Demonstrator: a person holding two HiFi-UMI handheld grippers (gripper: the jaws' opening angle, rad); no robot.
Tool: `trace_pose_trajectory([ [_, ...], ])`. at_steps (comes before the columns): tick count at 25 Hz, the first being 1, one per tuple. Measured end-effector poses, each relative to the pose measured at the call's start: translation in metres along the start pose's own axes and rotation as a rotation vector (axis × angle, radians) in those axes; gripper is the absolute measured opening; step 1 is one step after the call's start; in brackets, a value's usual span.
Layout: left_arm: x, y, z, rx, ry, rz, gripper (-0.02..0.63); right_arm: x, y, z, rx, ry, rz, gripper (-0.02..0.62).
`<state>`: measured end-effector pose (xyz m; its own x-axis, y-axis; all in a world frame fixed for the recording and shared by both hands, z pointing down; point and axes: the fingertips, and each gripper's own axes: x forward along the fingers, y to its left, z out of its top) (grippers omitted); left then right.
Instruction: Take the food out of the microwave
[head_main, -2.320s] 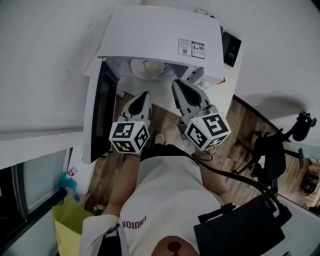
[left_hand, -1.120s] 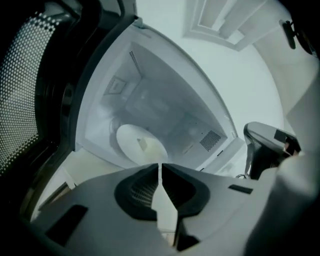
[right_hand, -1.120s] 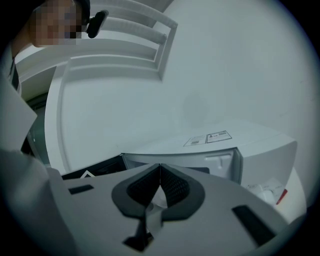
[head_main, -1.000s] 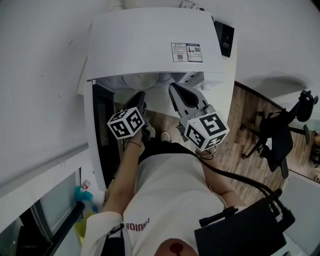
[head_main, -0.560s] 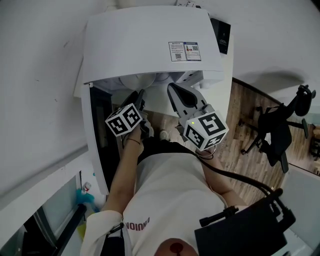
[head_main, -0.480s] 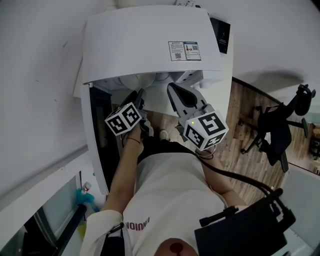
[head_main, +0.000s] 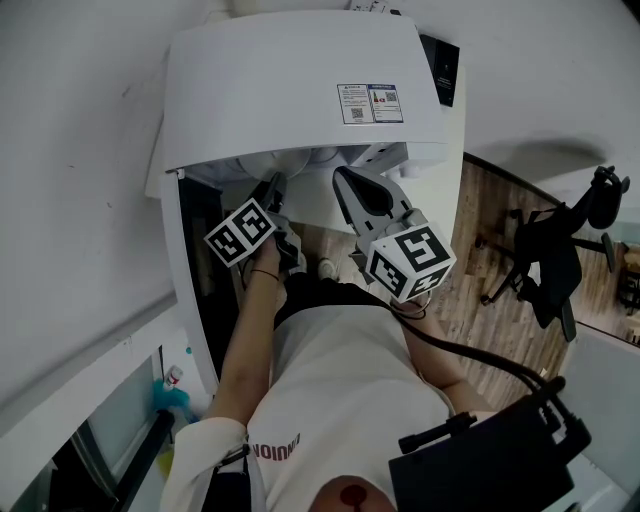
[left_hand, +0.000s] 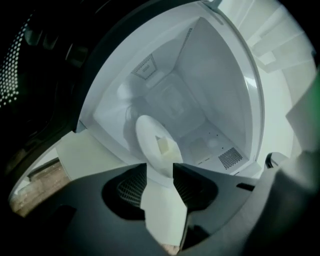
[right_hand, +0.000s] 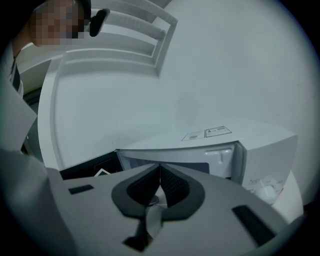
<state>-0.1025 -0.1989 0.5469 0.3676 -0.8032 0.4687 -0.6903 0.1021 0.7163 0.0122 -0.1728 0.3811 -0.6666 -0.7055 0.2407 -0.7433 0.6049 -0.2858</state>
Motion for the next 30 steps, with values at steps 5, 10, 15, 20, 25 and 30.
trace_pose_trajectory([
  [5, 0.0035, 0.0012, 0.0026, -0.043, 0.001, -0.011, 0.158, 0.0030, 0.0007, 0.0011, 0.000, 0.004, -0.004, 0.021],
  [10, 0.0063, 0.0021, 0.0045, -0.069, 0.001, -0.018, 0.158, 0.0052, -0.0003, 0.0024, 0.000, 0.003, -0.010, 0.021],
  [15, 0.0068, 0.0055, 0.0041, -0.092, 0.003, -0.015, 0.158, 0.0071, -0.0015, 0.0026, 0.002, 0.005, -0.012, 0.021],
  [20, 0.0061, 0.0063, 0.0043, -0.118, 0.004, -0.022, 0.151, 0.0090, -0.0008, 0.0028, 0.002, 0.007, -0.009, 0.021],
  [25, 0.0056, 0.0039, 0.0051, -0.145, -0.007, -0.040, 0.109, 0.0093, 0.0004, 0.0025, 0.000, 0.008, -0.006, 0.021],
  [30, 0.0050, 0.0038, 0.0053, -0.177, -0.018, -0.043, 0.097, 0.0094, 0.0003, 0.0029, -0.001, 0.007, -0.006, 0.021],
])
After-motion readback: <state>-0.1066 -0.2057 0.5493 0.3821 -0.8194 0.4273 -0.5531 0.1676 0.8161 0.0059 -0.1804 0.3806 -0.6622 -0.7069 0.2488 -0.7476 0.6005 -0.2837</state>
